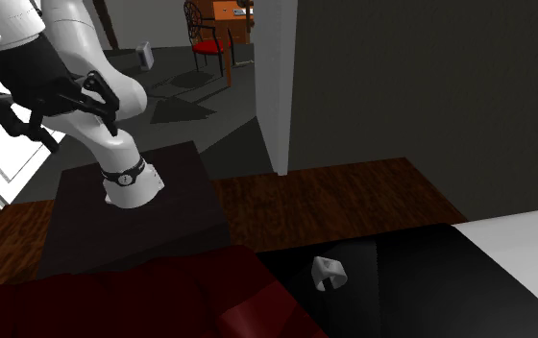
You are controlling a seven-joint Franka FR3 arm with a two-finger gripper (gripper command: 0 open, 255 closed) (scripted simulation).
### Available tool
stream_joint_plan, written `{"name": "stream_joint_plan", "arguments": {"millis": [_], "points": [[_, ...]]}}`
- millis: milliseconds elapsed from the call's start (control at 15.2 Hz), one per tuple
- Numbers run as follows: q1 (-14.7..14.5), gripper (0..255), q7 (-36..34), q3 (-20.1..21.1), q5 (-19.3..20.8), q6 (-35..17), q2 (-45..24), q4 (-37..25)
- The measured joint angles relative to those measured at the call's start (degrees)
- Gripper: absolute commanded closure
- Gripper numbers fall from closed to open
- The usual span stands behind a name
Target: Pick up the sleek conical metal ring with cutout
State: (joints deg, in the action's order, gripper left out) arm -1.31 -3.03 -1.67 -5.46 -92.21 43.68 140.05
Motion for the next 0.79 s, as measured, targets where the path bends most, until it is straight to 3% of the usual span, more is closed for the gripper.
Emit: {"name": "stream_joint_plan", "arguments": {"millis": [132,792], "points": [[-0.3,0,0.2,0.3,-0.1,-0.8,-0.7,0.1],[-5.7,0,4.2,5.0,-1.7,-16.5,-17.0,-1.7]]}}
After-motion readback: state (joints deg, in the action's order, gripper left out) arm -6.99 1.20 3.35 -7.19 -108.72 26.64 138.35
